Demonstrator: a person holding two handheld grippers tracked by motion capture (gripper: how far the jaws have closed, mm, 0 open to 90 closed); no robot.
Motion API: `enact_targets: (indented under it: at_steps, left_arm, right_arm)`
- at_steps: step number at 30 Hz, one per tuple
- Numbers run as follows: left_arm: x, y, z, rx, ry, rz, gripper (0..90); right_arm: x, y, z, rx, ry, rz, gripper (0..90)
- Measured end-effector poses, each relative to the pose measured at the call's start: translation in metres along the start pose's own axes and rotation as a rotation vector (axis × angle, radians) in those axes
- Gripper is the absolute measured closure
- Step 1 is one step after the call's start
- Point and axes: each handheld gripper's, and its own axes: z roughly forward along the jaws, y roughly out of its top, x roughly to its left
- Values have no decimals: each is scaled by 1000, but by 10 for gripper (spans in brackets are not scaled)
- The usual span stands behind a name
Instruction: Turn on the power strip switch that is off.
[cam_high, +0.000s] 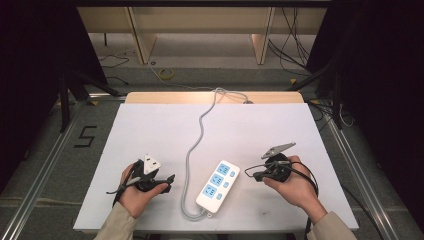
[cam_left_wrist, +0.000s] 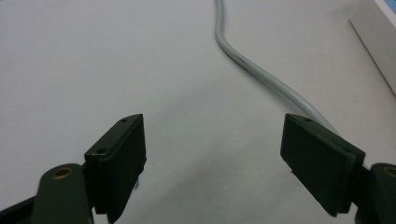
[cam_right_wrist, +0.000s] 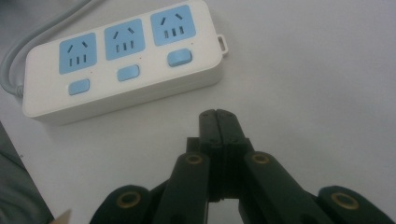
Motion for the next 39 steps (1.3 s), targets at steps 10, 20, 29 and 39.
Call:
enact_targets:
  at_steps: [10,20,29,39]
  left_arm:
    - [0,0,1,3,-2,3,221]
    - [-1,0,0,-2,0,-1,221]
    - [0,0,0,2,0,0,220]
    - [0,0,1,4,-1,-1,219]
  right_arm:
    - [1,4,0,11,-1,1,900]
    - [5,11,2,19,-2,-10,900]
    - [5,16,4,38,-1,-13,900]
    - [6,22,6,61,4,-25,900]
